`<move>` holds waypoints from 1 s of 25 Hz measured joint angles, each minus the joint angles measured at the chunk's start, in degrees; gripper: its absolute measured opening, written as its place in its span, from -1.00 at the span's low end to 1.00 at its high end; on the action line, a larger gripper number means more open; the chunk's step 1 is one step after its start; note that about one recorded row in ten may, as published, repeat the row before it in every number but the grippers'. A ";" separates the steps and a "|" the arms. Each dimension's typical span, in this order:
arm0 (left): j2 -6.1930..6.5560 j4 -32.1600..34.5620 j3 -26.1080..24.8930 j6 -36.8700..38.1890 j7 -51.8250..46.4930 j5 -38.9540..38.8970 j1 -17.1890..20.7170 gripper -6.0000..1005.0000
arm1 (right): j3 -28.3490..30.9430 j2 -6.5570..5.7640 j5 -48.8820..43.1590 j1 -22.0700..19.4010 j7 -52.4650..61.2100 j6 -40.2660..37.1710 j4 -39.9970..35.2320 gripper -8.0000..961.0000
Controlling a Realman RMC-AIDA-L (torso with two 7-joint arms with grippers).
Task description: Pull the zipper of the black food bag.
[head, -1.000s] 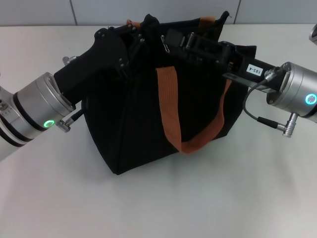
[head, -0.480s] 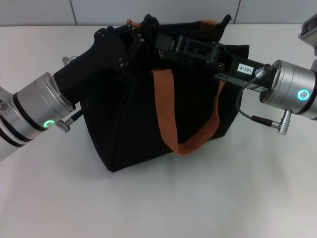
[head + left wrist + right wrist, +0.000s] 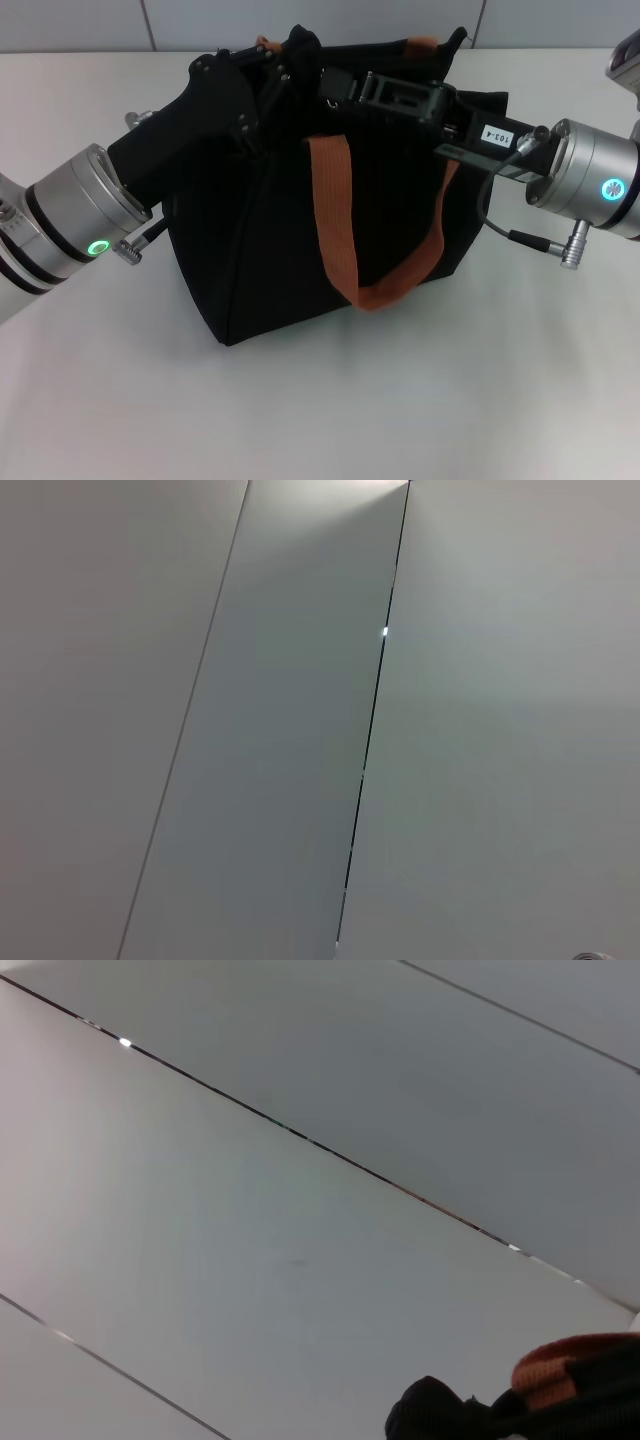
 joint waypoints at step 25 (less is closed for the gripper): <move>-0.01 -0.10 -1.09 -0.49 0.02 -0.05 2.15 -0.94 | 0.82 -0.07 0.19 -1.82 -3.47 0.35 -0.42 -0.98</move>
